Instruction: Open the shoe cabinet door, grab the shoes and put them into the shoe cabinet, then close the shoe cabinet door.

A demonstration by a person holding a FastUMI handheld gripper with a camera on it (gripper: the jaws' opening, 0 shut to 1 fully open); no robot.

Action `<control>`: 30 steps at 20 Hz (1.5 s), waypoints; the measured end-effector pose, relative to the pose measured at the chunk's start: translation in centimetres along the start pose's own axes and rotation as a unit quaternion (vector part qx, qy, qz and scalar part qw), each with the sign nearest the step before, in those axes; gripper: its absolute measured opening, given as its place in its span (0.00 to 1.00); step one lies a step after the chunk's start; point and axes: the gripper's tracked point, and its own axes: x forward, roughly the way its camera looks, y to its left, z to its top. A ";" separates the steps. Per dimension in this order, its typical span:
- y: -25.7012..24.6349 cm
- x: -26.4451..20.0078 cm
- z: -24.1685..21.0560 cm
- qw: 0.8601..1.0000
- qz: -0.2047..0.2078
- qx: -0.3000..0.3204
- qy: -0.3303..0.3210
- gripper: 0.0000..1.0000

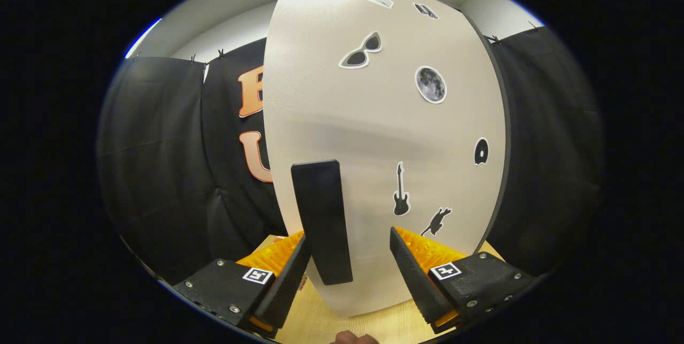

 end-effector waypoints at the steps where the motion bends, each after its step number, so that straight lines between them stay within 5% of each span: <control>1: 0.2 0.7 0.1 1.000 -0.002 0.000 -0.001 0.92; 20: 1.4 8.0 0.9 0.999 -0.015 0.027 -0.008 0.92; 30: 1.3 5.4 0.5 1.000 -0.013 0.005 -0.006 0.92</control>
